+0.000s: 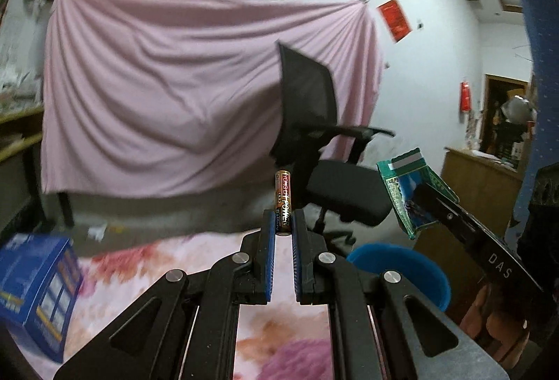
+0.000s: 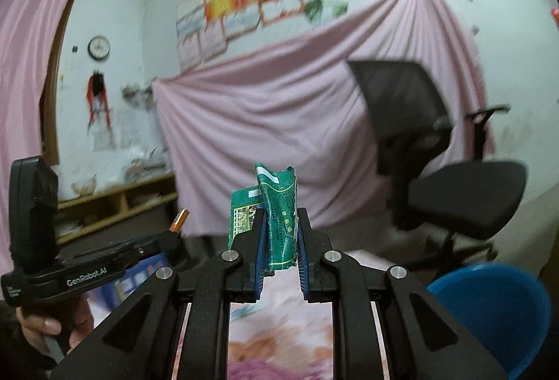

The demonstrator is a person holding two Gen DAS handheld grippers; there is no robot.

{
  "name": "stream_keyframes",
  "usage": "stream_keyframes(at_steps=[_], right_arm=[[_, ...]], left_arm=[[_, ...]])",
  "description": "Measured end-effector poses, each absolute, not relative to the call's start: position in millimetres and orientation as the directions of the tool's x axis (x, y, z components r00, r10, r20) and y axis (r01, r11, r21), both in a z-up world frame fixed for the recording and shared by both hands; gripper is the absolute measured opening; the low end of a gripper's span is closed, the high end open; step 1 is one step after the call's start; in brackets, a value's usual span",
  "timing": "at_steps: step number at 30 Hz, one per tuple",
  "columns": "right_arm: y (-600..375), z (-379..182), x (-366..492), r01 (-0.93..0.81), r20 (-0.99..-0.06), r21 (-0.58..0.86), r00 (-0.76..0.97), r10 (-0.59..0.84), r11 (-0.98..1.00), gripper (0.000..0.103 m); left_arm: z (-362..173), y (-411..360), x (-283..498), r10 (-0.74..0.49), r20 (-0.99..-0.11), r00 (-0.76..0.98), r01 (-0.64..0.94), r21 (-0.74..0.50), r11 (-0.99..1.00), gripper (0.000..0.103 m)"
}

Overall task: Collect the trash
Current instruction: 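Carry sachet and battery over the blue bucket and open both tools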

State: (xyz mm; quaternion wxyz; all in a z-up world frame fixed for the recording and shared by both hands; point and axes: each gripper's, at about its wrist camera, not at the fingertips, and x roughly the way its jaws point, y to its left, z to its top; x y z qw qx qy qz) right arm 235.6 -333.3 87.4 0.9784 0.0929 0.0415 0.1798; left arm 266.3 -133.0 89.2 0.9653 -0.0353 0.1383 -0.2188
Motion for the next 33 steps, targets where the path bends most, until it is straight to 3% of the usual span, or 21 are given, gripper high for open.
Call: stream_keyframes(at_steps=[7,16,23,33], right_arm=[[-372.6,96.8,218.2,-0.238,0.037,0.186,0.971,0.235,0.953,0.013],[-418.3,95.6,203.9,-0.125,0.050,0.191,0.992,0.117,0.974,0.013],[-447.5,81.8,210.9,-0.039,-0.035,0.220,0.998,0.048,0.975,0.014],[-487.9,52.6,240.1,0.069,-0.246,0.343,0.969,0.019,0.937,0.014]], left_arm=[[107.2,-182.1,256.4,-0.487,-0.171,0.856,0.489,-0.037,0.872,0.007],[111.6,-256.6,265.9,-0.564,-0.171,0.808,0.577,0.028,0.817,0.007],[95.7,-304.1,280.3,-0.621,-0.236,0.748,0.641,0.013,0.767,0.007],[69.4,-351.5,317.6,-0.631,-0.408,0.660,0.669,-0.063,0.741,0.007]])
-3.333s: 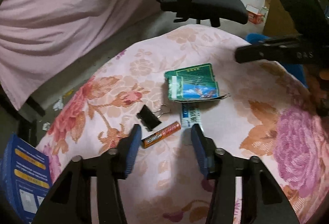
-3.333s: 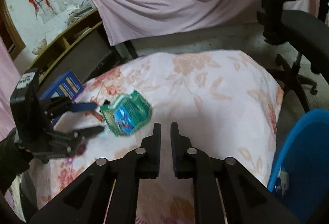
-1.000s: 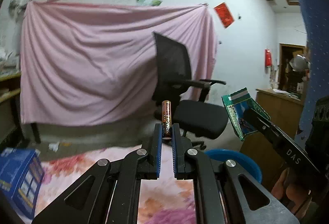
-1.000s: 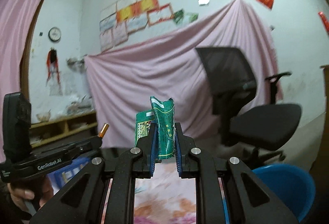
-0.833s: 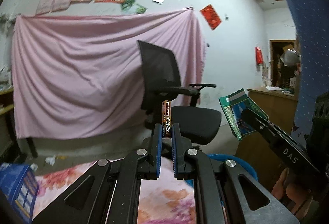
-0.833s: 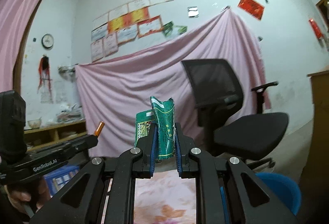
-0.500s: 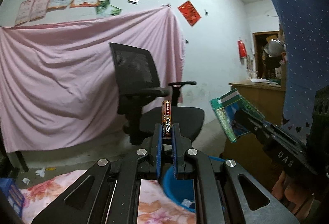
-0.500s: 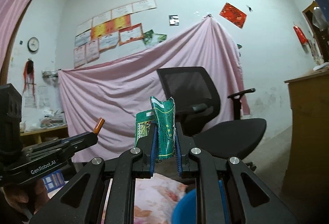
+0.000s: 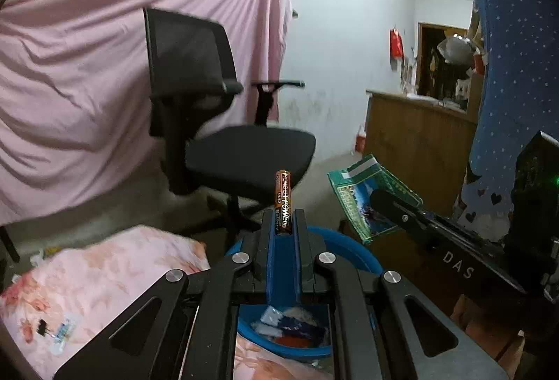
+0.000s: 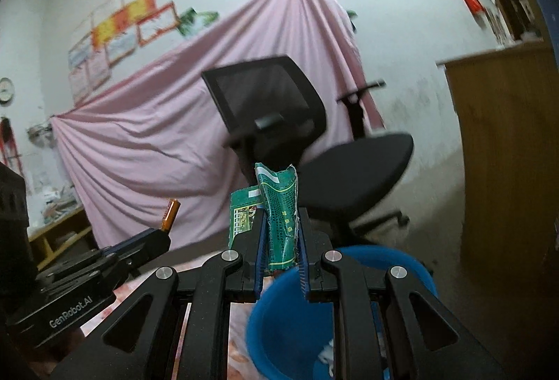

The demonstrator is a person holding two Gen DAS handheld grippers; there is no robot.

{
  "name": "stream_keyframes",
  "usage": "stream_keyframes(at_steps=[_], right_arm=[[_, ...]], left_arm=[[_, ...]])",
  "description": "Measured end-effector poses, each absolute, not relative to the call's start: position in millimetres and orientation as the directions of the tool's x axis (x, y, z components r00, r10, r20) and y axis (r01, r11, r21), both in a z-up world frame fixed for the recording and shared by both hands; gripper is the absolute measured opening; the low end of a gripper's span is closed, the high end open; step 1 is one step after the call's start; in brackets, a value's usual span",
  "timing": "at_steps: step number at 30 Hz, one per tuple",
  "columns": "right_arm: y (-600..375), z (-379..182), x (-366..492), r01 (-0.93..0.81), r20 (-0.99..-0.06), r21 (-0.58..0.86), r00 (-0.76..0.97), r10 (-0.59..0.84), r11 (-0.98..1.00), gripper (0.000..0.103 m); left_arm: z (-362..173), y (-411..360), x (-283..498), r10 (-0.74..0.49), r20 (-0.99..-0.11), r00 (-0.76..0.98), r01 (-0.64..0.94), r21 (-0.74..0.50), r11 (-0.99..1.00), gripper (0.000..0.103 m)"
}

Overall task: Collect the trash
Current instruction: 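Carry sachet and battery over the blue bucket and open both tools, then move both empty tools back over the bed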

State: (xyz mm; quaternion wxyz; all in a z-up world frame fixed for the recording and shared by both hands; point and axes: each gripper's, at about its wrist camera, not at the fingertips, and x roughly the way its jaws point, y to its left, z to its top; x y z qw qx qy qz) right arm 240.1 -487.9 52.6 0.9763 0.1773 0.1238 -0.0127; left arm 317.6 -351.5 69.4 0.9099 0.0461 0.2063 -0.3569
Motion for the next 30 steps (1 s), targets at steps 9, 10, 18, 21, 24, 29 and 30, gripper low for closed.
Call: stream_keyframes(at_steps=[9,10,18,21,24,29,30], right_arm=[[-509.7,28.4,255.7,0.144,-0.385,0.395,0.923,0.021,0.907,0.017],[-512.3,26.1,256.1,0.150,-0.394,0.403,0.919,0.023,0.903,0.017],[-527.0,7.1,267.0,0.174,-0.479,0.441,0.875,0.067,0.881,0.018],[-528.4,3.1,270.9,0.178,-0.495,0.445,0.866,0.075,0.878,0.018],[-529.7,1.4,270.7,0.179,-0.501,0.445,0.862,0.079,0.877,0.021],[-530.6,2.4,270.3,0.178,-0.497,0.443,0.864,0.076,0.879,0.029],[-530.6,3.2,270.0,0.175,-0.494,0.443,0.866,0.076,0.879,0.029]], left_arm=[[44.0,-368.5,341.5,-0.615,-0.538,0.577,0.669,-0.122,0.733,0.007],[41.8,-368.8,343.2,-0.614,-0.547,0.569,0.667,-0.131,0.734,0.007],[21.4,-370.4,359.8,-0.593,-0.628,0.504,0.631,-0.201,0.749,0.007],[17.7,-369.2,363.1,-0.587,-0.640,0.495,0.620,-0.212,0.755,0.007],[14.4,-366.7,364.8,-0.580,-0.650,0.491,0.609,-0.219,0.762,0.007],[13.1,-359.1,365.2,-0.569,-0.651,0.502,0.592,-0.221,0.775,0.018],[13.7,-355.6,364.8,-0.568,-0.646,0.510,0.584,-0.224,0.780,0.024]])
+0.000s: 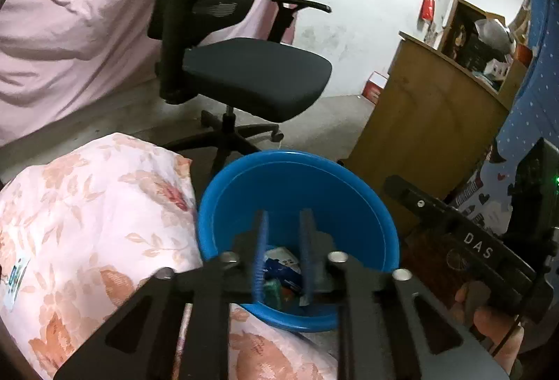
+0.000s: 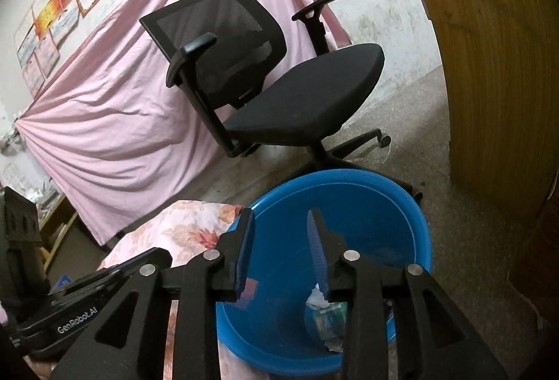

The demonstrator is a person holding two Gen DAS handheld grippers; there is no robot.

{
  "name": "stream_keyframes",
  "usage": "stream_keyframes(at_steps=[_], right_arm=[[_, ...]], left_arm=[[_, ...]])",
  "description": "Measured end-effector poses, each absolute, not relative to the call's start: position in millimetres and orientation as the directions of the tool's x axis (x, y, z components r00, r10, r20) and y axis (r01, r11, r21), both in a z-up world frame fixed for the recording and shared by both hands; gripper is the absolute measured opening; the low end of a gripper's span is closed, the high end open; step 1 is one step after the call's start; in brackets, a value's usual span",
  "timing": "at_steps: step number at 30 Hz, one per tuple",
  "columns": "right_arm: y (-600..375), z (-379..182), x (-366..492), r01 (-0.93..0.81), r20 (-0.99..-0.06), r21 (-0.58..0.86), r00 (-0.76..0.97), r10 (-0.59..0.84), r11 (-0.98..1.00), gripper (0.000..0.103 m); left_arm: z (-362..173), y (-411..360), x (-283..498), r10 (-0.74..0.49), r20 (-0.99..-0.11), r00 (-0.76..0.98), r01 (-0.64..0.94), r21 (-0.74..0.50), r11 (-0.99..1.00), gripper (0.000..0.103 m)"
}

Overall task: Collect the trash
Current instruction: 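Move both empty tools back over the bed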

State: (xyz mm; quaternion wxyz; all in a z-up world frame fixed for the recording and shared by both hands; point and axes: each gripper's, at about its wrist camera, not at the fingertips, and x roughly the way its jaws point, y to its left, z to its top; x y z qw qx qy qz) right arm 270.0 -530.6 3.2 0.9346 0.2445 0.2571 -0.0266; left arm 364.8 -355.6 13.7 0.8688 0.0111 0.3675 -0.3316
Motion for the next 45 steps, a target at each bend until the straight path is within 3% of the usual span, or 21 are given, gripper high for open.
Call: stream_keyframes(at_steps=[3,5,7,9,11,13,14,15,18,20,32,45], right_arm=[[-528.4,8.4,271.3,0.164,-0.475,0.446,0.876,0.077,0.880,0.031],[-524.5,13.8,269.4,0.147,-0.453,0.438,0.888,0.077,0.887,0.039],[-518.7,19.9,267.1,0.129,-0.427,0.425,0.901,0.072,0.896,0.054],[-512.6,26.1,266.9,0.116,-0.408,0.410,0.910,0.068,0.905,0.054],[-503.3,34.0,265.9,0.095,-0.379,0.390,0.923,0.066,0.916,0.060],[-493.8,39.9,266.4,0.079,-0.353,0.377,0.933,0.064,0.923,0.076],[-487.1,43.7,266.0,0.062,-0.331,0.370,0.941,0.069,0.927,0.079],[-482.8,46.2,266.3,0.051,-0.320,0.366,0.944,0.074,0.929,0.082],[-461.5,55.1,268.8,-0.001,-0.276,0.339,0.956,0.101,0.941,0.092],[-445.6,60.3,268.8,-0.034,-0.240,0.316,0.964,0.115,0.948,0.103],[-350.8,76.9,271.0,-0.192,-0.087,0.190,0.973,0.212,0.963,0.103],[-270.7,58.0,281.8,-0.301,-0.130,0.063,0.943,0.307,0.952,0.103]], left_arm=[[18.3,-341.5,363.1,-0.566,-0.621,0.542,0.558,-0.237,0.795,0.031],[23.1,-331.1,362.2,-0.560,-0.607,0.564,0.541,-0.240,0.806,0.033],[29.8,-320.5,360.7,-0.549,-0.591,0.591,0.523,-0.237,0.818,0.040],[38.4,-306.5,357.7,-0.533,-0.564,0.631,0.501,-0.229,0.835,0.052],[46.4,-293.9,354.4,-0.518,-0.536,0.667,0.481,-0.221,0.848,0.058],[54.2,-278.4,350.9,-0.497,-0.509,0.703,0.456,-0.213,0.864,0.073],[57.4,-270.7,349.2,-0.483,-0.495,0.722,0.441,-0.208,0.873,0.088],[61.4,-259.0,345.6,-0.459,-0.468,0.755,0.415,-0.201,0.887,0.095],[69.0,-228.0,336.0,-0.400,-0.394,0.828,0.350,-0.193,0.916,0.100],[72.2,-207.8,332.5,-0.359,-0.363,0.860,0.308,-0.193,0.932,0.101],[75.9,-95.0,305.0,-0.127,-0.235,0.964,0.092,-0.152,0.984,0.101],[43.7,-35.6,281.0,-0.003,-0.214,0.977,-0.014,-0.078,0.997,0.101]])
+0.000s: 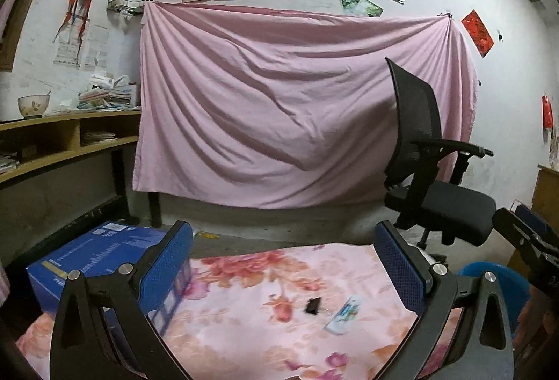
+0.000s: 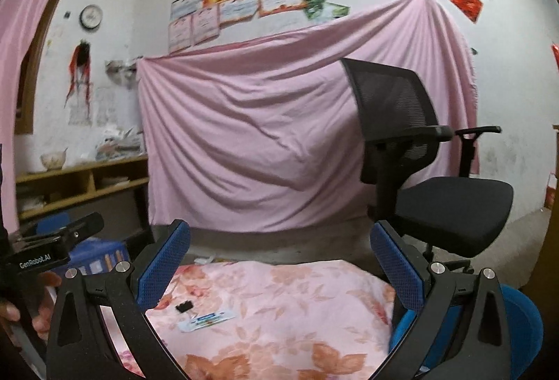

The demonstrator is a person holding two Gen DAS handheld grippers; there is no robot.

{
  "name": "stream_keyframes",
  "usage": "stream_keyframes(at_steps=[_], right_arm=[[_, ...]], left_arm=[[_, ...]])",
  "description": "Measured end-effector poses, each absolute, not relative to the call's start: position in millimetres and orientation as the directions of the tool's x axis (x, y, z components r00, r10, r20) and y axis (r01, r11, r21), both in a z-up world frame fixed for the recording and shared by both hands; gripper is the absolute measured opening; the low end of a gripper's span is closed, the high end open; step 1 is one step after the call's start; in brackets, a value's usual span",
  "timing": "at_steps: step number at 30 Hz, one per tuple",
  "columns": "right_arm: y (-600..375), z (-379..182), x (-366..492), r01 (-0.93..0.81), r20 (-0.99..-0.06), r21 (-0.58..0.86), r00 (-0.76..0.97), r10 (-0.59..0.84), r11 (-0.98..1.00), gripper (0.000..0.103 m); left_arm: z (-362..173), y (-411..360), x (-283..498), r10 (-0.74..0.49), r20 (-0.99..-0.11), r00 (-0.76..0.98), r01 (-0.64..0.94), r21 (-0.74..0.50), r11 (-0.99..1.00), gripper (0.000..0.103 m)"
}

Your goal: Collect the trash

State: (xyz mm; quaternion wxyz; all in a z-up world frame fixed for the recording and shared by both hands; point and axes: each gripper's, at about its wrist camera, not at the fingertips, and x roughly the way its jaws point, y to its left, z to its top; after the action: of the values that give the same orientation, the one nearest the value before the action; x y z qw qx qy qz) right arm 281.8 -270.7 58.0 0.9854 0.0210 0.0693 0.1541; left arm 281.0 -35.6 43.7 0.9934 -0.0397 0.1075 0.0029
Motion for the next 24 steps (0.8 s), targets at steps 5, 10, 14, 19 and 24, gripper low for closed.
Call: stream_keyframes(at_steps=[5,10,14,19,24], right_arm=[[-250.6,47.5,293.2,-0.345,-0.205,0.027,0.917,0.343,0.938,0.103],[-241.7,35.0,315.4,-0.374,-0.329,0.048,0.870,0.368,0.926,0.103],[-240.9,24.8,329.3,-0.374,-0.403,0.077,0.836,0.372,0.924,0.102],[-235.1,14.1,347.0,-0.396,-0.494,0.107,0.774,0.395,0.912,0.085],[-227.3,-1.2,366.0,-0.407,-0.595,0.141,0.694,0.406,0.903,0.074]], left_arm=[[28.6,-25.3,285.1,-0.007,-0.266,0.964,-0.010,-0.063,0.998,0.101],[15.1,-25.0,301.7,-0.042,-0.371,0.928,0.021,-0.060,0.998,0.101],[4.7,-27.5,321.3,-0.068,-0.458,0.886,0.046,-0.060,0.997,0.100],[-10.9,-29.4,351.3,-0.135,-0.577,0.805,0.092,-0.104,0.990,0.089],[-30.4,-40.8,379.8,-0.203,-0.680,0.705,0.168,-0.118,0.979,0.065]])
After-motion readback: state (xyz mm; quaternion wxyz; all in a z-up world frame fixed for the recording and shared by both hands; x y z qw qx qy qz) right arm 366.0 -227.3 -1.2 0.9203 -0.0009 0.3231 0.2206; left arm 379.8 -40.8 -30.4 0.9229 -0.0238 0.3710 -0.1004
